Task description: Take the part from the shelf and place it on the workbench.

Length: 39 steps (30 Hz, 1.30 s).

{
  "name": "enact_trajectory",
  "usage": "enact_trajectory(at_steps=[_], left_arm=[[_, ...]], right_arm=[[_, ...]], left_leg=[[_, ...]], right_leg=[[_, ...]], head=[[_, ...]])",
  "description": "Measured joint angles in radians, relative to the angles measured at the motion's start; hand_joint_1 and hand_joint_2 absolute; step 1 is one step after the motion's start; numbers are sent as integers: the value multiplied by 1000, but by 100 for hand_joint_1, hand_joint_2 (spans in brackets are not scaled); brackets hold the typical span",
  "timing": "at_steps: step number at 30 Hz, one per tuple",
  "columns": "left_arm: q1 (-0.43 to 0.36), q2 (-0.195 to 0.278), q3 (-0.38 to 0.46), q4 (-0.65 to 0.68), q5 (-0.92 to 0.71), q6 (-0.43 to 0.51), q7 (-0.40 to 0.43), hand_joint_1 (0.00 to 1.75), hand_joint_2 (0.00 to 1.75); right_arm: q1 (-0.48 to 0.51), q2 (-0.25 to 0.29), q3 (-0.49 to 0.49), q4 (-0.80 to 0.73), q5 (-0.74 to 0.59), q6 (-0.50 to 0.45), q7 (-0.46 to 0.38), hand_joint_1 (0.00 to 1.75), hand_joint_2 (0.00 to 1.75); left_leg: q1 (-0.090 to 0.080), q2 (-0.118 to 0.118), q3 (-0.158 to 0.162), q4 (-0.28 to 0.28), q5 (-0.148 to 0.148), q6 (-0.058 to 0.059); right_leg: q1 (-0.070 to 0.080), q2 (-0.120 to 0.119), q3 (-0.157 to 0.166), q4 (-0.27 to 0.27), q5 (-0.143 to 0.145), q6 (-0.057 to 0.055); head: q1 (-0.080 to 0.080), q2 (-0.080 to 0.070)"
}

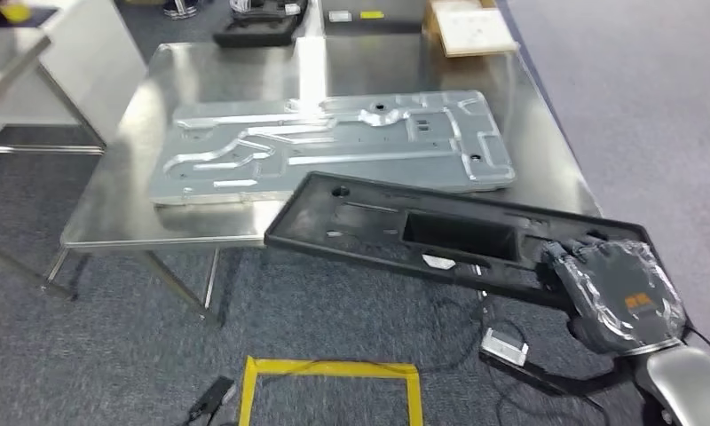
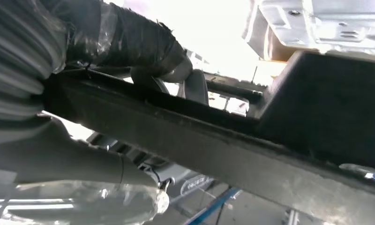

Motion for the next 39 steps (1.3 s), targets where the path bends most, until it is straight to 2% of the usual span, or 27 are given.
enact_trajectory(at_steps=[2, 3, 4, 6, 7, 8, 9, 10, 11, 13, 14, 15, 18, 20, 22, 23, 24, 25, 26, 27, 28, 30, 36, 39], left_arm=[[0, 1, 0, 0, 0, -1, 3, 0, 175], [0, 1, 0, 0, -1, -2, 4, 0, 175], [-1, 1, 0, 0, -1, -3, 6, 0, 175], [0, 0, 0, 0, -3, -4, 8, 0, 175], [2, 0, 0, 0, -3, -5, 9, 0, 175], [3, -1, 0, 0, -3, -5, 10, 0, 175], [4, -1, 0, 0, -3, -5, 10, 0, 175], [4, -1, 0, 0, -3, -5, 10, 0, 175], [4, -1, 0, 0, -3, -5, 10, 0, 175], [5, -1, 0, 0, -3, -5, 11, 0, 175], [5, 0, 0, 0, -3, -5, 12, 0, 175], [5, 0, 0, 0, -3, -5, 12, 0, 175], [1, 0, 0, 0, -3, -5, 11, 0, 175], [-2, 0, 0, 0, -3, -5, 11, 0, 175], [-4, 0, 0, 0, -1, -5, 11, 0, 175], [-3, 0, 0, 0, 1, -6, 12, 0, 175], [-3, -1, 0, 0, 3, -6, 13, 0, 175], [-3, -2, 0, 0, 5, -7, 13, 0, 175], [-2, -2, 0, 0, 7, -8, 14, 0, 175], [-3, -4, 0, 0, 9, -9, 15, 0, 175], [-4, -5, 0, 0, 11, -9, 16, 0, 175], [-5, -7, 0, 0, 13, -9, 18, 0, 175], [-4, -7, 0, 0, 14, -9, 21, 0, 175], [-4, -9, 0, -1, 11, -8, 27, 0, 175]], right_arm=[[0, -2, -2, -2, 3, 0, 0, 175, 175], [-1, -2, -3, -3, 4, 0, 0, 175, 175], [-1, -3, -3, -4, 5, 0, 0, 175, 175], [-3, -4, -3, -5, 6, 0, 0, 175, 175], [-2, -4, -3, -5, 6, 0, 0, 175, 175], [-2, -4, -3, -5, 6, 0, 0, 175, 175], [-2, -4, -3, -5, 6, 0, 0, 175, 175], [-2, -4, -3, -5, 6, 0, 0, 175, 175], [-3, -4, -3, -5, 7, 0, -1, 175, 175], [-4, -2, -3, -5, 7, 0, -1, 175, 175], [-5, -1, -3, -5, 8, 0, -1, 175, 175], [-7, 0, -3, -5, 8, 0, -1, 175, 175], [-11, 0, -3, -6, 10, 0, -1, 175, 175], [-13, 0, -3, -6, 11, 0, -1, 175, 175], [-14, 0, -3, -6, 11, 0, -1, 175, 175], [-14, 0, -3, -6, 10, 0, 0, 175, 175], [-14, 0, -3, -5, 9, 0, 1, 175, 175], [-13, 0, -3, -5, 7, 0, 1, 175, 175], [-13, 0, -3, -5, 5, 0, 2, 175, 175], [-13, 0, -3, -4, 3, 1, 3, 175, 175], [-13, 0, -3, -4, 2, 1, 4, 175, 175], [-14, -2, -4, -4, 2, 4, 5, 175, 175], [-15, -3, -4, -3, 2, 11, 10, 175, 175], [-16, -8, -20, -2, -11, 18, 21, 175, 175]], left_leg=[[2, 3, -8, 30, -2, -8], [4, 4, -29, 68, -7, -13], [5, 6, -65, 127, -17, -17], [5, 6, -156, 252, -64, -23], [5, 6, -191, 289, -85, -23], [4, 6, -211, 289, -88, -20], [4, 6, -214, 257, -67, -15], [2, 6, -204, 199, -22, -7], [-1, 5, -192, 133, 39, 2], [-11, 5, -175, 49, 113, 16], [-16, 4, -171, 38, 124, 19], [-19, 4, -168, 35, 119, 20], [-14, 0, -141, 6, 128, 27], [-10, -6, -123, -11, 128, 34], [-12, -16, -117, -12, 122, 41], [-14, -22, -116, -11, 118, 43], [-15, -30, -113, -8, 113, 44], [-15, -39, -110, -4, 107, 43], [-15, -50, -107, 1, 100, 42], [-15, -60, -106, 6, 94, 40], [-15, -69, -108, 11, 90, 37], [-11, -83, -117, 15, 88, 29], [-6, -97, -120, 13, 90, 20], [3, -28, -223, 207, 14, -14]], right_leg=[[-2, 2, 9, 0, -6, -15], [-2, 2, 16, -1, -10, -21], [-2, 1, 24, -3, -16, -25], [1, 1, 40, -6, -29, -29], [2, 1, 49, -6, -37, -30], [5, 1, 61, -6, -46, -30], [7, 1, 74, -6, -55, -30], [9, 3, 88, -6, -65, -30], [11, 4, 100, -6, -75, -29], [11, 6, 116, -5, -89, -22], [10, 7, 118, -7, -94, -17], [11, 7, 123, -10, -98, -11], [11, 5, 133, -11, -114, 5], [12, 2, 93, 69, -150, 9], [14, 2, 14, 193, -188, 11], [14, 2, -16, 228, -187, 11], [15, 2, -33, 230, -165, 10], [16, 5, -28, 193, -125, 8], [17, 15, -15, 131, -76, 4], [17, 34, 6, 71, -39, -1], [18, 52, 24, 23, -21, -5], [20, 70, 40, -11, -23, -10], [22, 57, 44, -20, -25, -14], [6, 15, 78, -48, -28, -27]], head=[[-4, 0], [-5, 0], [-7, 0], [-9, 0], [-9, 0], [-9, 0], [-9, 0], [-9, 0], [-7, 0], [-5, 0], [-6, 0], [-8, 0], [-9, 0], [-7, 0], [-7, 0], [-7, 0], [-7, 0], [-7, 0], [-6, 0], [-7, 0], [-8, 0], [-11, 0], [-12, 0], [-23, 0]])
